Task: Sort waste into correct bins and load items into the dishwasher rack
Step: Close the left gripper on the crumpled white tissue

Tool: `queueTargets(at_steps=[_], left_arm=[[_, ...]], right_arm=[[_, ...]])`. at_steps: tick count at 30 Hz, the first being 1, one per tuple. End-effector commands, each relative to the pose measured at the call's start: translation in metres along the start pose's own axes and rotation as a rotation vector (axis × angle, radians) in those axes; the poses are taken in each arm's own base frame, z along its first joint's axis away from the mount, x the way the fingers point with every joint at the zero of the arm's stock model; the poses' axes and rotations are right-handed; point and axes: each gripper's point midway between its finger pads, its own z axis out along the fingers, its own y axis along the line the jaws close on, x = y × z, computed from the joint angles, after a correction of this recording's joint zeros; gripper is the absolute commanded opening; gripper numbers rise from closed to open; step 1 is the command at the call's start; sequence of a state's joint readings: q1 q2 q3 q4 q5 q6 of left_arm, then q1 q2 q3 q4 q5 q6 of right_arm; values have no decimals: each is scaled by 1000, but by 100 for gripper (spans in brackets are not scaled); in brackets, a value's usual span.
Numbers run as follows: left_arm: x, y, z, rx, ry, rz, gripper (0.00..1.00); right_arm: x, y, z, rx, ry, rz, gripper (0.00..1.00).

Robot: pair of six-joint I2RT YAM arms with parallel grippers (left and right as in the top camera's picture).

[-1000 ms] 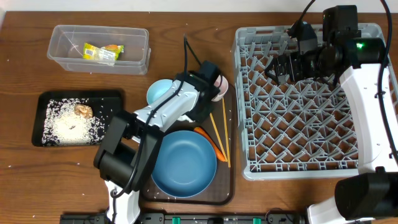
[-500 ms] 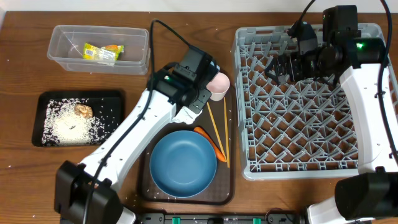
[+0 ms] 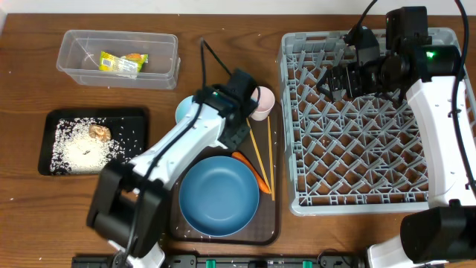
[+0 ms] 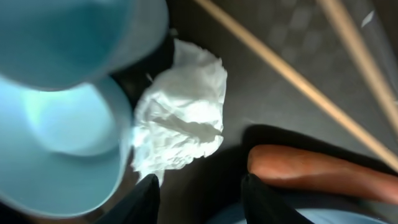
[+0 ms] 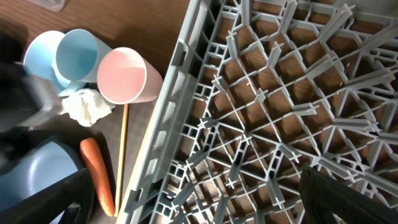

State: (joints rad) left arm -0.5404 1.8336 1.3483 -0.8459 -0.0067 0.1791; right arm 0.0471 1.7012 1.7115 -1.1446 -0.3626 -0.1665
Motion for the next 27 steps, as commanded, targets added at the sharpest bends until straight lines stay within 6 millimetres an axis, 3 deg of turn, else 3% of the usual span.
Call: queueTargets(at_steps=[1,8,13,18,21,22,25,27], left_arm=[[3,-1,17,0,37,18,50],[15,-4,47,12,126,45,56],[20,-5,63,17,165,47,70],[23,-6,68,19,180,48,80],[20,-6,69,17,171,48,81],[19,-6,69,17,167,47,69],[17,-5,69,16,158,46,7],[16,-5,69,15,156,45,6]], right_arm=[[1,3,-1,-2,-2,-26,99],[2,4,-1,-3,1,-28,99],[2,4,-1,-2,1,-29,99],[2,4,-1,-3,1,-32,99],[1,3,-1,-2,-1,-32,99],[1,4,-1,-2,-1,-32,99],[1,3,-1,-2,-1,-33,99],[1,3,-1,-2,-1,-33,99]])
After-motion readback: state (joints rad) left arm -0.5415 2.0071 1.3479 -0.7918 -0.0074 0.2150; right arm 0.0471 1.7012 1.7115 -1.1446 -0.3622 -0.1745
